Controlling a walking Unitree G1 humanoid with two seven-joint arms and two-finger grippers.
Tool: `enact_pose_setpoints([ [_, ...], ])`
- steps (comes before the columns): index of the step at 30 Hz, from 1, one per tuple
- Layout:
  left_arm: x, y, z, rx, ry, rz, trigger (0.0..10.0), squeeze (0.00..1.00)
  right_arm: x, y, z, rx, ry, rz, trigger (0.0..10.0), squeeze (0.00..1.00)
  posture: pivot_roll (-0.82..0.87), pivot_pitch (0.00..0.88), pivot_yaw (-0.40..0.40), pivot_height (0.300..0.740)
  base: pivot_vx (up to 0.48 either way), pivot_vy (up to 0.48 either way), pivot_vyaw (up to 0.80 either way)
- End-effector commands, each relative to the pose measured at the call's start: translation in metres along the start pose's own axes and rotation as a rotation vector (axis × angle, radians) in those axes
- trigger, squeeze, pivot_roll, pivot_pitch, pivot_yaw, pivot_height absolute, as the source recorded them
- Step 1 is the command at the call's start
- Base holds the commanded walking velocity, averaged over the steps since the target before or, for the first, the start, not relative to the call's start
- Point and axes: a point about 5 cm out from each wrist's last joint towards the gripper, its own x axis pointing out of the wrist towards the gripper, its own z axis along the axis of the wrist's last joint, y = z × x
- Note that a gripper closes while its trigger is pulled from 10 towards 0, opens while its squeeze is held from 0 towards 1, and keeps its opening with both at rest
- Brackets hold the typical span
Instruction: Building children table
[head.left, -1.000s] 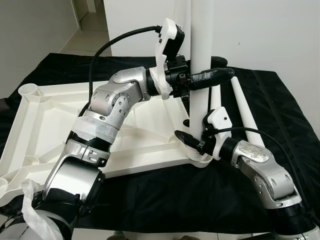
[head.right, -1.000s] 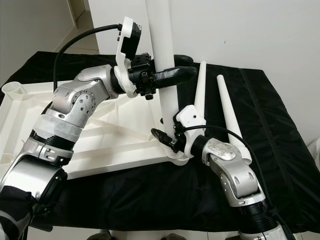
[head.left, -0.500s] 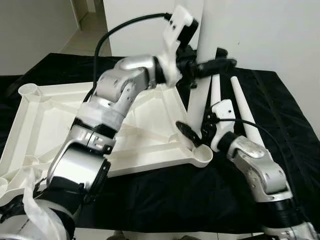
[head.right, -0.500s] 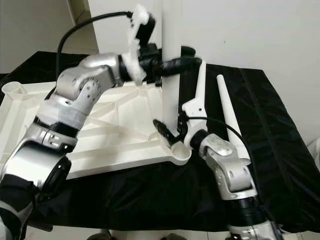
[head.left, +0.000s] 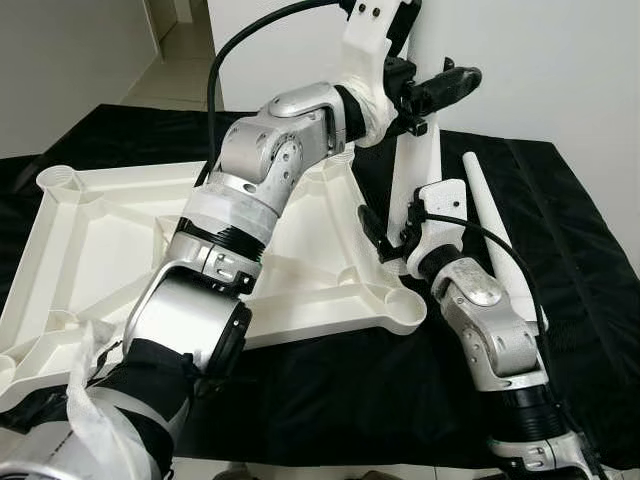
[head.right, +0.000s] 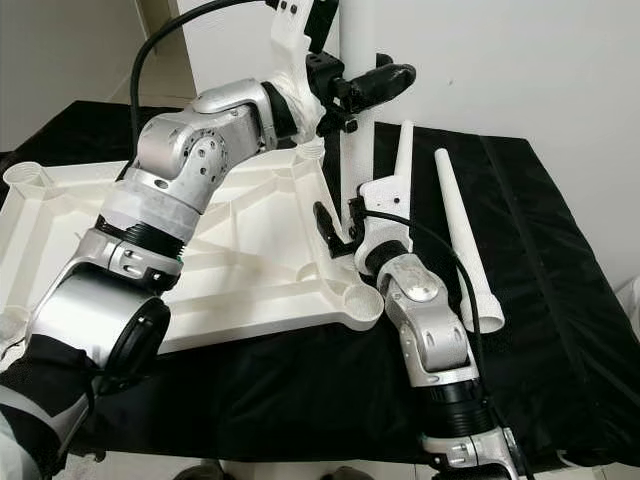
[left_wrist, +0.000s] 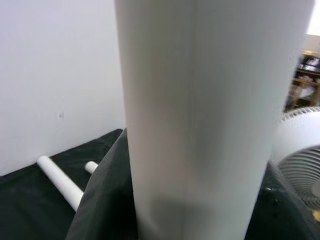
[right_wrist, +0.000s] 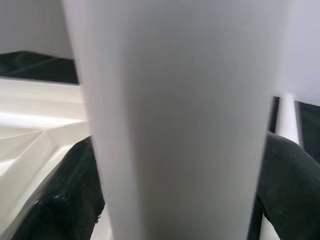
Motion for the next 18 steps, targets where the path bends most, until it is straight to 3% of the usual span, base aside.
enact_pose_setpoints([
  [1,0.007,-0.01,0.009,0.014,-0.047,-0.011,10.0,0.0,0.007,0.003,0.0,-0.017,-0.002,-0.092,10.0,0.0,0.0,0.0,-0.015,0.74,0.0,0.0,0.0],
  [3,0.01,-0.014,0.011,0.01,-0.072,0.011,10.0,0.0,0.012,0.005,0.001,-0.005,-0.011,-0.221,10.0,0.0,0.01,0.0,-0.016,0.74,0.0,0.0,0.0],
  [6,0.011,-0.015,0.012,0.003,-0.079,0.03,10.0,0.0,0.013,0.007,0.002,-0.001,-0.023,-0.263,10.0,0.0,0.01,0.0,-0.015,0.74,0.0,0.0,0.0],
  [15,0.015,-0.023,0.013,-0.005,-0.086,0.02,10.0,0.0,0.014,0.006,0.005,-0.035,-0.027,-0.293,10.0,0.0,0.01,0.0,-0.012,0.74,0.0,0.0,0.0],
  [17,0.016,-0.025,0.013,-0.004,-0.086,0.018,10.0,0.0,0.014,0.005,0.005,-0.055,-0.032,-0.31,9.9,0.0,0.01,0.0,-0.012,0.74,0.0,0.0,0.0],
  [18,0.017,-0.027,0.013,-0.002,-0.086,0.016,10.0,0.0,0.014,0.003,0.006,-0.06,-0.035,-0.323,9.4,0.0,0.01,0.0,-0.012,0.74,0.0,0.0,0.0],
])
